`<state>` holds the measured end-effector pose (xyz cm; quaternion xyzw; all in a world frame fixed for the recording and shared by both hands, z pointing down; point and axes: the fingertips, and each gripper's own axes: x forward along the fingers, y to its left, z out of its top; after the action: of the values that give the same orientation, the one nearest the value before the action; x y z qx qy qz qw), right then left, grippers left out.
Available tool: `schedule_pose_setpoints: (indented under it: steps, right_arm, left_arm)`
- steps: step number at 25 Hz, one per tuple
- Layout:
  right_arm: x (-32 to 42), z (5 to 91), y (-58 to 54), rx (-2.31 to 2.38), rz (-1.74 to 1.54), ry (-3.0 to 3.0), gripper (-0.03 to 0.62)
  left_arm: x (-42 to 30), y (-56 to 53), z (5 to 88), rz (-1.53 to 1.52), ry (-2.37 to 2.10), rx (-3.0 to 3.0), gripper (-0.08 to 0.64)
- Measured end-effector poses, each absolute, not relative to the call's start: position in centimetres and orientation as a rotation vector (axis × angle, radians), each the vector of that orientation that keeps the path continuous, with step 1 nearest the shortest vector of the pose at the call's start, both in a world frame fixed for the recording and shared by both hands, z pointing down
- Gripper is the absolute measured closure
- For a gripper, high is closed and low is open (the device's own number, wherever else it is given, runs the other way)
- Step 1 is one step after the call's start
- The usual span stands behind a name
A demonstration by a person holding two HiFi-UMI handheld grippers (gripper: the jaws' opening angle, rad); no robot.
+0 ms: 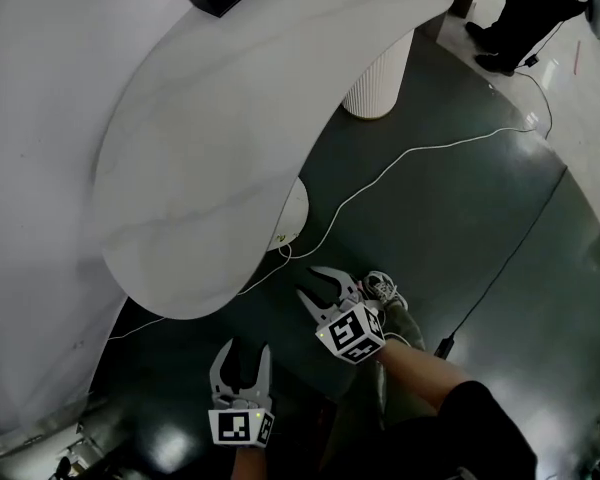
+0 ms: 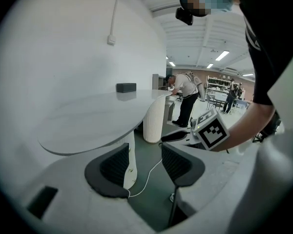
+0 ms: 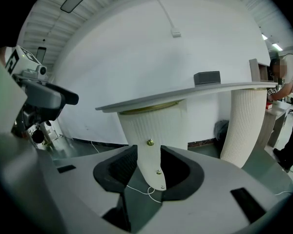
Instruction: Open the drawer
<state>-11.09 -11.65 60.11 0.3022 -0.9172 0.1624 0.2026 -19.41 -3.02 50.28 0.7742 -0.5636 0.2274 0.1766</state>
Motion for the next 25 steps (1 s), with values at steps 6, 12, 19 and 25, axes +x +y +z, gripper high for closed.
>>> schedule_pose_setpoints:
  steps: [6, 12, 19, 25]
  right_arm:
    - [-12.4, 65.7, -14.1, 0.811, 0.388, -2.579, 0.448]
    - [-15.3, 69.9, -16.0, 0.801, 0.352, -2.618, 0.448]
    - [-19.8, 73.5, -19.1, 0.815, 0.343, -2.671, 0.448]
    - [-22.1, 75.7, -19.4, 0.805, 0.307, -2.697, 0.448]
  left_arm:
    - [-19.0, -3.9, 55.0, 0.676, -1.536, 2.207, 0.354]
    - [-19.5, -3.5, 59.5, 0.697, -1.499, 2.203, 0.354]
    - [-20.8, -3.3, 64.0, 0.7, -1.486, 2.174, 0.354]
    - [-20.6, -2.4, 66.6, 0.697, -1.47, 2.168, 0.354]
